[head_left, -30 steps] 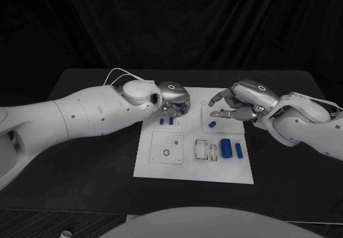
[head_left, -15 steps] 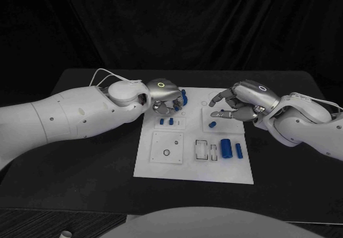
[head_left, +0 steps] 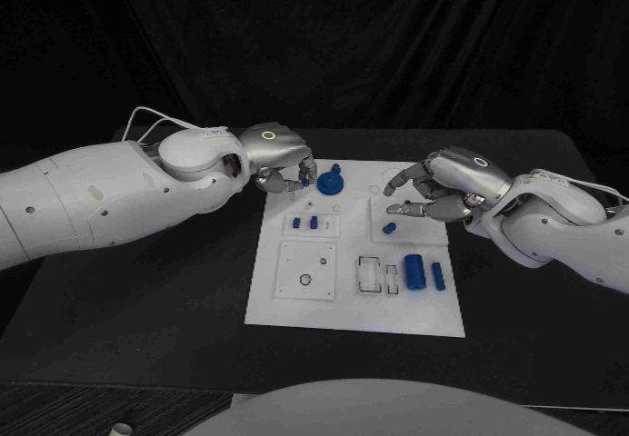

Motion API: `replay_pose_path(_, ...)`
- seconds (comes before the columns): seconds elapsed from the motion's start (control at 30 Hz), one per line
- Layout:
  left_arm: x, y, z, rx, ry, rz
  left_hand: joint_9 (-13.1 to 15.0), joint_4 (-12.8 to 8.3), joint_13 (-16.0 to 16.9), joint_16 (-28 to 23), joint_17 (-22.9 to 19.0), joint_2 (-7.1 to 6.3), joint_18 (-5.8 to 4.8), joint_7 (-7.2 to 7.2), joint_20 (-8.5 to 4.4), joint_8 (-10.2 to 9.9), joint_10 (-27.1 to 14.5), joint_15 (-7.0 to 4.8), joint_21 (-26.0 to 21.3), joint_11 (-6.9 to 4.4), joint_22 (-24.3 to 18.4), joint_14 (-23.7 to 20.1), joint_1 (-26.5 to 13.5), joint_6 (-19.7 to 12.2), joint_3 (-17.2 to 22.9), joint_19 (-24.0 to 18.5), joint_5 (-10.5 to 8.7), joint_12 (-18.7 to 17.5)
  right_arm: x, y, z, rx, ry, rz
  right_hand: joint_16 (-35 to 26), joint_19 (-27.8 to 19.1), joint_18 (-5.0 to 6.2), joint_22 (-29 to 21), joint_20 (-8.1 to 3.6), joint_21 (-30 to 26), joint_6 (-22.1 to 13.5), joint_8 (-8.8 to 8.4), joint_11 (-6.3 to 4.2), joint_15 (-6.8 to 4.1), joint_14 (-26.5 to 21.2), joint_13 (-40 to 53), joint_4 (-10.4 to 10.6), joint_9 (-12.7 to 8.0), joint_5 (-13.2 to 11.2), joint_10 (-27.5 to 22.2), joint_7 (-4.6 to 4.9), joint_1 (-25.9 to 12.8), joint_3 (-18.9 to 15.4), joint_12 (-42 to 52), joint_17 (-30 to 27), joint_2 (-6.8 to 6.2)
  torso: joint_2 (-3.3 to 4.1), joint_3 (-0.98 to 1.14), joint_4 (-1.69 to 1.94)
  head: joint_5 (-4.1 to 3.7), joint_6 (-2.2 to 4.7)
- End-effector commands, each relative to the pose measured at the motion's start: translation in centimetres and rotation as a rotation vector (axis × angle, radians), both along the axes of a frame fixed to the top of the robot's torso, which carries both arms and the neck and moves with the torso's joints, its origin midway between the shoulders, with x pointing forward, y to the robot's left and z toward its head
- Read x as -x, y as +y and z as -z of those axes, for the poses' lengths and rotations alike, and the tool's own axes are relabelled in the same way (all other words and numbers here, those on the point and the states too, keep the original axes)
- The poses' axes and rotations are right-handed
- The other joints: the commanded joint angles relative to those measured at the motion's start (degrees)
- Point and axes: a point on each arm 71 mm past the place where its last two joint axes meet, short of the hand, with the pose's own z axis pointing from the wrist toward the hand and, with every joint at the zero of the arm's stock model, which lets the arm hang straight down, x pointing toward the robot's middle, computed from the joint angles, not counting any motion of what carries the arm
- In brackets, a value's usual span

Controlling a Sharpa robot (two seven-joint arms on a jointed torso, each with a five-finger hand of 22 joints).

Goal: Assemble the parts on the task board

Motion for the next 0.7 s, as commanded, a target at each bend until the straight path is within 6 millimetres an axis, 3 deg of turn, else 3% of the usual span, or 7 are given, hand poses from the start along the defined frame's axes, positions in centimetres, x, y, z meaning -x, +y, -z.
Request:
replay_pose_path(0.03, -0.03, 0.07, -0.03, -0.019, 0.019, -0.007, -0.11, 0.0, -0.11, -0.36, 3.92, -0.36, -0.03, -0.2, -0.02, -0.25, 0.22, -0.28, -0.22, 0.06, 10.48, 2.6, -0.13, 0.04, 0.35, -0.52, -0.38, -0.24, -0.07, -0.17, 0.23, 0.006, 0.013, 0.016, -0.25, 0.52, -0.19, 10.01, 0.18, -0.35, 0.4, 0.22, 0.17, 0.26, 2.68, -0.11, -0.02, 0.09, 0.24, -0.14, 0.09, 0.49, 0.17, -0.39, -0.09, 0.18, -0.05, 0.18, 0.25, -0.37, 0.0)
replay_pose_path(0.2, -0.09, 0.2, 0.06, -0.031, 0.031, -0.011, -0.21, 0.05, -0.29, -0.47, 3.74, -0.46, 0.0, -0.22, -0.01, -0.51, 0.17, -0.26, -0.4, 0.09, 10.44, 2.52, -0.13, -0.24, 0.47, -0.61, -0.59, -0.54, -0.1, -0.15, 0.33, 0.008, 0.018, 0.017, -0.5, 0.47, -0.16, 9.97, 0.19, -0.52, 0.43, 0.23, 0.17, 0.27, 2.61, -0.37, -0.07, 0.1, 0.29, -0.27, 0.08, 0.61, 0.21, -0.61, -0.38, 0.2, -0.02, 0.22, 0.32, -0.35, 0.0)
replay_pose_path(0.43, -0.36, 0.04, 0.45, -0.048, 0.047, -0.015, -0.34, 0.2, -0.55, -0.52, 3.64, -0.5, 0.01, -0.27, 0.0, -0.84, 0.1, -0.25, -0.46, 0.13, 10.43, 2.48, -0.21, -0.6, 0.64, -0.63, -0.77, -0.93, -0.22, -0.08, 0.47, 0.012, 0.022, 0.017, -0.62, 0.4, -0.12, 9.91, 0.2, -0.74, 0.46, 0.24, 0.17, 0.27, 2.57, -0.47, -0.1, 0.1, 0.33, -0.33, 0.08, 0.72, 0.25, -0.71, -0.51, 0.24, 0.17, -0.1, 0.38, 0.07, 0.0)
replay_pose_path(0.7, -0.48, -0.5, 0.97, -0.061, 0.065, -0.007, -0.4, 0.26, -0.64, -0.57, 3.55, -0.43, 0.02, -0.25, 0.01, -0.98, 0.15, -0.23, -0.55, 0.15, 10.41, 2.44, -0.21, -0.78, 0.75, -0.67, -0.75, -1.04, -0.26, -0.12, 0.57, 0.013, 0.023, 0.017, -0.7, 0.37, -0.1, 9.88, 0.21, -0.85, 0.44, 0.23, 0.17, 0.27, 2.55, -0.55, -0.13, 0.09, 0.34, -0.39, 0.1, 0.8, 0.28, -0.79, -0.59, 0.26, 0.14, 0.08, 0.07, 0.07, 0.0)
